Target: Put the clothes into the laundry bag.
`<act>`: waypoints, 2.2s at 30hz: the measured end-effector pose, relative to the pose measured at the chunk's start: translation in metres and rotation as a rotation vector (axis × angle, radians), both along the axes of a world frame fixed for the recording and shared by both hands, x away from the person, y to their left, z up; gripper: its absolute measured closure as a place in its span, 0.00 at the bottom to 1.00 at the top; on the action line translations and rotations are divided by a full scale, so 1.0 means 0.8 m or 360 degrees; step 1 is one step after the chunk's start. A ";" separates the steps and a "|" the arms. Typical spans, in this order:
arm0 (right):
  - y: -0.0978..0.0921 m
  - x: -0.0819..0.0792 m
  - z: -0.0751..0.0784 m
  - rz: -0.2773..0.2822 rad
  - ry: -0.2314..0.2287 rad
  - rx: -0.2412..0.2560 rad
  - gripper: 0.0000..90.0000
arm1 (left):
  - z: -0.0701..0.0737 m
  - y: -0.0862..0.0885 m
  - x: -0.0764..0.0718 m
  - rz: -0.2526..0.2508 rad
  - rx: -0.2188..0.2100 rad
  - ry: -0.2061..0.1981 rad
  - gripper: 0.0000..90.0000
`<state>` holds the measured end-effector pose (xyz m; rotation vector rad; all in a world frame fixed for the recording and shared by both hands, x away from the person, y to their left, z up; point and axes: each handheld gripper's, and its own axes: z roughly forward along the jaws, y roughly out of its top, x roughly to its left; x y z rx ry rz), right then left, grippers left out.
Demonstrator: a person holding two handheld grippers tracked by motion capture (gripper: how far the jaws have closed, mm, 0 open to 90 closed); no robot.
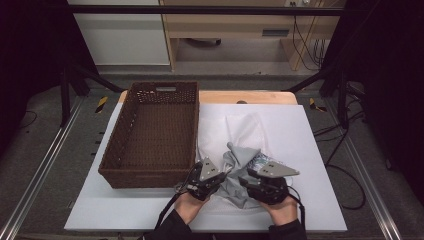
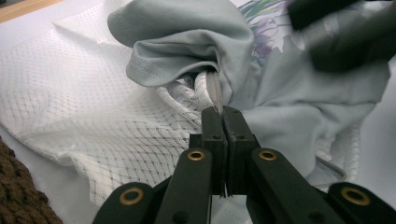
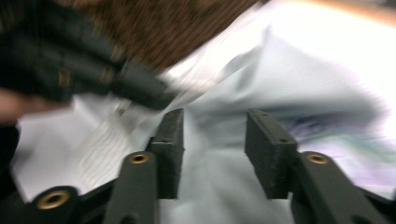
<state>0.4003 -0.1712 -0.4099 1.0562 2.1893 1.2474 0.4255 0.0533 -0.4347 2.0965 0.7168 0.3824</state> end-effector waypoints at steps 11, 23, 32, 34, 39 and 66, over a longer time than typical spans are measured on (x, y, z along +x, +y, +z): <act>0.019 0.080 -0.015 -0.0198 0.0070 0.0029 0.28 | -0.005 -0.003 0.000 -0.0013 0.0080 -0.0022 0.98; 0.004 0.076 -0.027 -0.0026 0.0360 0.0116 0.92 | -0.007 -0.005 0.000 -0.0009 0.0082 0.0002 0.98; -0.012 0.004 -0.005 0.0226 0.0086 0.0217 0.93 | 0.000 0.001 0.003 0.0035 0.0030 -0.0001 0.98; -0.005 -0.005 -0.015 0.0288 0.0121 0.0202 0.93 | 0.005 0.002 0.004 0.0039 -0.0003 0.0002 0.98; 0.027 0.009 -0.048 0.0254 0.0230 0.0015 0.93 | 0.030 0.010 -0.002 0.0026 -0.0162 -0.0041 0.98; -0.039 0.043 -0.016 -0.0289 0.0008 0.0026 0.27 | 0.002 0.002 -0.005 -0.0003 0.0038 -0.0038 0.98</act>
